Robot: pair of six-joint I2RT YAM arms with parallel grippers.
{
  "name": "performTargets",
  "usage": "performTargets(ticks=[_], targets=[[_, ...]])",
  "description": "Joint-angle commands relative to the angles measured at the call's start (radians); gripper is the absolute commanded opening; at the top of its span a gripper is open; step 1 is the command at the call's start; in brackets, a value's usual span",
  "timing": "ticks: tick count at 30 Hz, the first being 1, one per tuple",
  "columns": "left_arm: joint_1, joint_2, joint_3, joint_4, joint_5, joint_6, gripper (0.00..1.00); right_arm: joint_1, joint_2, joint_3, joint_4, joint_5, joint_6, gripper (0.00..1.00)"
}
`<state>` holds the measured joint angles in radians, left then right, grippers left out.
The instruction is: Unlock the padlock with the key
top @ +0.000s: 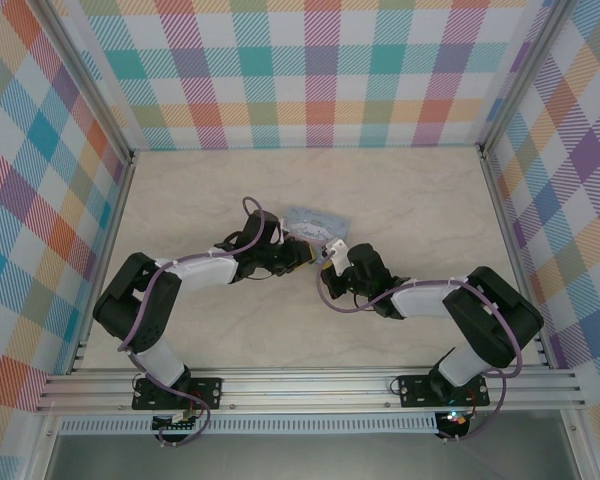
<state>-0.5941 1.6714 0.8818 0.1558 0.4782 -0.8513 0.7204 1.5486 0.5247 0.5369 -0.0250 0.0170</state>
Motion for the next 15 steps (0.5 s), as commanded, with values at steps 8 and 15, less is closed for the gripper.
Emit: performTargets(ticks=[8, 15], targets=[[-0.028, -0.036, 0.014, -0.027, 0.107, 0.018, 0.21, 0.005, -0.007, 0.088, 0.037, 0.006, -0.026, 0.01], [-0.029, -0.032, 0.008, -0.012, 0.104, 0.009, 0.21, 0.005, 0.023, 0.109, 0.064, -0.036, -0.017, 0.0]])
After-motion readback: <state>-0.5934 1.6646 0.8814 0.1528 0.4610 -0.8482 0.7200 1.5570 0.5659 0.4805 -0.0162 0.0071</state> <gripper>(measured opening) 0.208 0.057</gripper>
